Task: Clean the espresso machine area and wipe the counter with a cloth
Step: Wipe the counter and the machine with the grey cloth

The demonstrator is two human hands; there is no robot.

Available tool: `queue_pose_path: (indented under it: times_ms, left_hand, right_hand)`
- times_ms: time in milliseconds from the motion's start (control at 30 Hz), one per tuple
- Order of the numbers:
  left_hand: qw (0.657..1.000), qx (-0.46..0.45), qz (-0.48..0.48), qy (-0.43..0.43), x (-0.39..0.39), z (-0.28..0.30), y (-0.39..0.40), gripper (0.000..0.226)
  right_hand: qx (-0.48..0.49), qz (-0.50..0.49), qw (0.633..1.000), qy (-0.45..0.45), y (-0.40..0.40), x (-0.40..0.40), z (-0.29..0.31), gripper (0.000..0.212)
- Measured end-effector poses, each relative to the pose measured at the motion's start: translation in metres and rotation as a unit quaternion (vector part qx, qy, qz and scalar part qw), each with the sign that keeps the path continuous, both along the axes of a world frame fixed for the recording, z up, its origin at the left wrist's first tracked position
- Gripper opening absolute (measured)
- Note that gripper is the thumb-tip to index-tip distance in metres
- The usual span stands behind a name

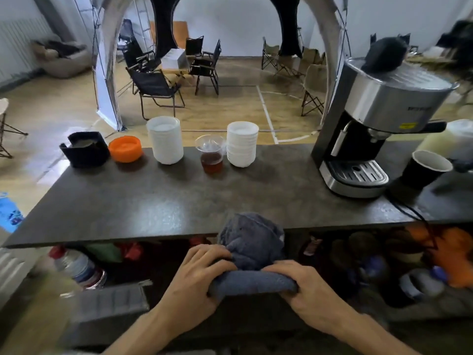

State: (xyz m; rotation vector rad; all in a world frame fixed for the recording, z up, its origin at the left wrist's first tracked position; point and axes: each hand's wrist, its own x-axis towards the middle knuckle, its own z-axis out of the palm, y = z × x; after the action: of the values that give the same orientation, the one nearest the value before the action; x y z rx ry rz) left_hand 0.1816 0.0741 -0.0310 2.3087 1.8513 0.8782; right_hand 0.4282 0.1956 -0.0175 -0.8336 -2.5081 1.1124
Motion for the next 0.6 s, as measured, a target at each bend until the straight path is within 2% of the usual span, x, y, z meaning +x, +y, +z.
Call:
queue_pose_path:
  times_ms: [67,200,300,400,500,600]
  left_hand:
    - [1.0,0.005,0.007,-0.015,0.002,-0.008,-0.003,0.041]
    - [0.995,-0.001,-0.003,0.104,0.002,-0.038,-0.007,0.038]
    - [0.997,-0.012,0.018,0.075,-0.001,-0.071,-0.028,0.039]
    - [0.99,-0.093,0.032,0.103,-0.002,-0.097,-0.047,0.046]
    - [0.972,-0.197,0.046,0.123,-0.001,-0.112,-0.052,0.041]
    - [0.965,-0.22,0.069,0.124,-0.005,-0.115,-0.048,0.041]
  right_hand:
    - [-0.018,-0.044,0.998,0.041,-0.013,-0.002,-0.011,0.042]
    - [0.026,-0.033,0.999,0.011,-0.035,-0.012,-0.036,0.047]
    - [0.047,-0.004,0.999,-0.01,-0.049,-0.01,-0.066,0.055]
    - [0.031,0.029,0.998,-0.047,-0.051,-0.01,-0.095,0.059]
    - [-0.005,0.079,0.992,-0.096,-0.045,-0.018,-0.119,0.06]
    - [-0.018,0.079,0.991,-0.111,-0.042,-0.025,-0.136,0.059]
